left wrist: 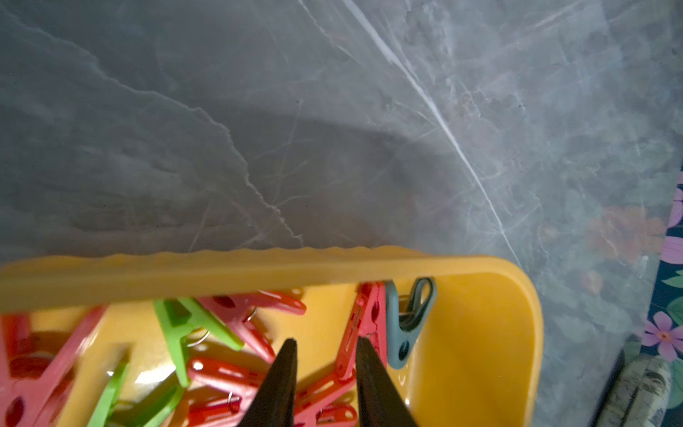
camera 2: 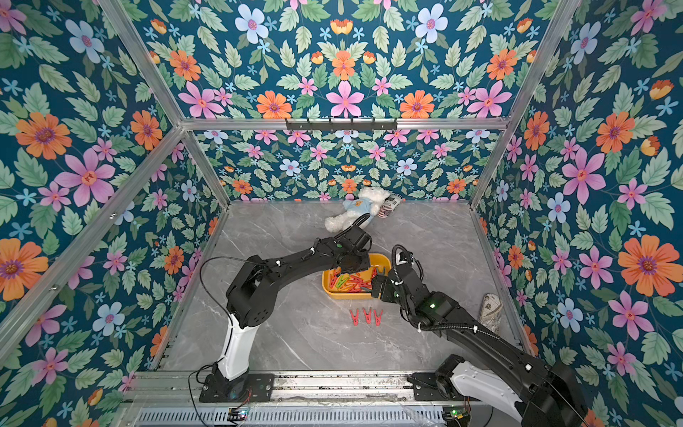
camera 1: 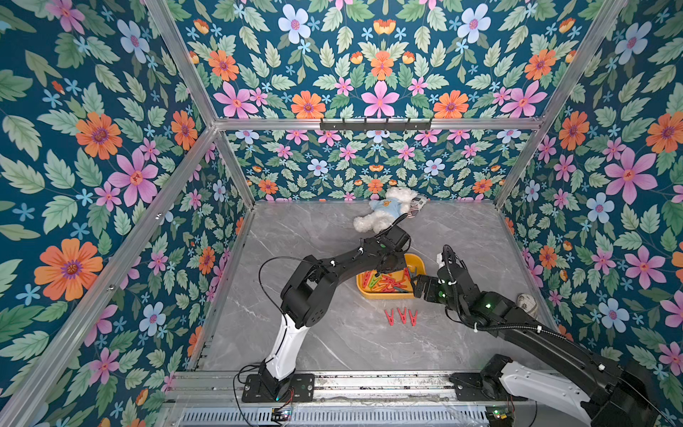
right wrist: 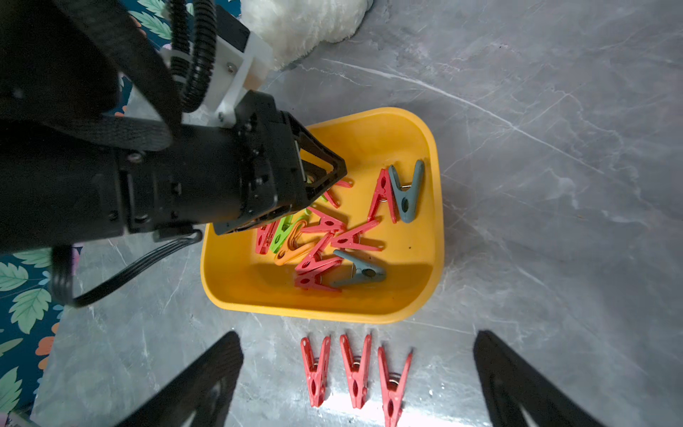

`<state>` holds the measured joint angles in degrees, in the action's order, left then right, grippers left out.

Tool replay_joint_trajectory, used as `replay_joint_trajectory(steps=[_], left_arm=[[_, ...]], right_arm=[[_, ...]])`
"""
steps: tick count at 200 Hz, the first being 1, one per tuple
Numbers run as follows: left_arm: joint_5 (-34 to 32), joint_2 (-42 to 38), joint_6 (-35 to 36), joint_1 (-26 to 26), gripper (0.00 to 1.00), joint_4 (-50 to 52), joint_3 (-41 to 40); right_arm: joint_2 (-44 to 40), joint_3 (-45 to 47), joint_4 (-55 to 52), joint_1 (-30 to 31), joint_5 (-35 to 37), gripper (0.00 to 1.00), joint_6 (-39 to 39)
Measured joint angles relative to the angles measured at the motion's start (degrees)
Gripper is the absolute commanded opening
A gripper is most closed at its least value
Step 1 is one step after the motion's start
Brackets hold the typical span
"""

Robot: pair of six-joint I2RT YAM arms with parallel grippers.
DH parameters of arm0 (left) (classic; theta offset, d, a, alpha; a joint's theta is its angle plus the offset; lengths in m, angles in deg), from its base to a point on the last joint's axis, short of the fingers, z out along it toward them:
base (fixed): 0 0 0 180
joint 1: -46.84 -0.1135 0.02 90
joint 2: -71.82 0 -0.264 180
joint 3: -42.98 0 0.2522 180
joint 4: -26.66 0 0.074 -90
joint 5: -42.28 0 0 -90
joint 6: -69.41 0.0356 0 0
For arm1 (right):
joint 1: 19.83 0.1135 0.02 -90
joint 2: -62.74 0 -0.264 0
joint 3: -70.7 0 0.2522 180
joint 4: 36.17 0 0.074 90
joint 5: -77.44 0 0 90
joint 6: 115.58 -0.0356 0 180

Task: Take the clothespins out of the storage box
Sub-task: Pick up the clothespin from the storage box.

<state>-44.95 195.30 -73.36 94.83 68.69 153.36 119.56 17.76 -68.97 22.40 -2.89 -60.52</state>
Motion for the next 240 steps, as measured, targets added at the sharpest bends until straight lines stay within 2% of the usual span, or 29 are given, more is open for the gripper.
replay_joint_trajectory(steps=[97, 172, 240], left_arm=[[-0.39, 5.35, -2.62, -0.04, 0.32, 3.67, 3.98], [-3.52, 5.77, -2.38, -0.15, 0.31, 9.07, 5.79], [-7.06, 2.05, -1.27, -0.11, 0.31, 12.20, 2.73]], right_arm=[[-0.61, 0.22, -0.04, -0.66, 0.07, 0.99, 0.48], [0.44, 0.22, 0.90, -0.79, 0.02, 0.99, 0.50], [1.07, 0.35, 1.36, -0.85, 0.00, 0.99, 0.48]])
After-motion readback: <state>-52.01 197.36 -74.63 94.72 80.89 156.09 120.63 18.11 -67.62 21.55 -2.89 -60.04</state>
